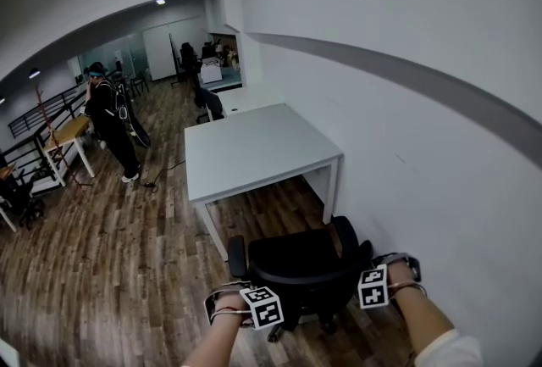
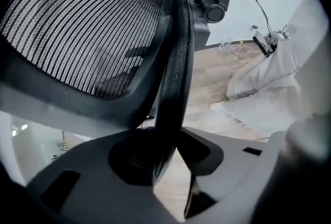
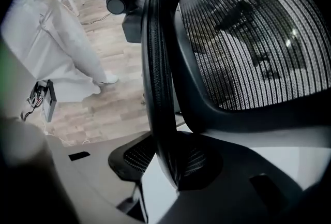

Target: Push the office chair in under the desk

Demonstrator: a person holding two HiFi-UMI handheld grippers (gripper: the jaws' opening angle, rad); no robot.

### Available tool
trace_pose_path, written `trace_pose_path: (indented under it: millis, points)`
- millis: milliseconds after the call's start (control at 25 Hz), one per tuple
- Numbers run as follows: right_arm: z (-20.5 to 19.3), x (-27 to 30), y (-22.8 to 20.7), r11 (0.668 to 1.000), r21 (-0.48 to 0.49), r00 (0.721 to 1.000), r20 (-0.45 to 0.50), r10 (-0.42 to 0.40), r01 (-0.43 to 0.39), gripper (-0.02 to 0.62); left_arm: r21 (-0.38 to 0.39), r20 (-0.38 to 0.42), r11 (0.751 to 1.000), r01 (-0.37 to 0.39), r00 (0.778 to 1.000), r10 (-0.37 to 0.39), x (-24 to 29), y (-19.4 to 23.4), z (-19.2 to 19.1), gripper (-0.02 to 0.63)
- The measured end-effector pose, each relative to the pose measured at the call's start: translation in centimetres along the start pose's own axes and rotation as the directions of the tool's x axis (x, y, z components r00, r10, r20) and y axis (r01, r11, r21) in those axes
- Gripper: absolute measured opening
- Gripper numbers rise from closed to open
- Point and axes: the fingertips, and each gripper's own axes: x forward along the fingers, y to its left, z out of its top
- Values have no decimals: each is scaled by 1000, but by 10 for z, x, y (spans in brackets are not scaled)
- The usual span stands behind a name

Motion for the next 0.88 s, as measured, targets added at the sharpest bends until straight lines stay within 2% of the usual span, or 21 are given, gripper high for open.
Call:
trace_pose_path:
  millis: [440,600,760,880]
  points:
    - [-1,33,-75,998,-64,1000,13,-1,2,137,-50,-71,998,-35,997,31,19,63,8,135]
    - [-3,46,-103,995,-98,1000,11,-17,18,135,-72,-63,997,-40,997,35,27,81,13,133]
    - [-2,55,-119,993,-120,1000,21,-16,18,133,-76,-45,994,-75,996,72,30,96,15,135]
    - [-1,59,-134,991,-135,999,26,-20,23,133,-86,-47,994,-69,997,65,34,107,17,135]
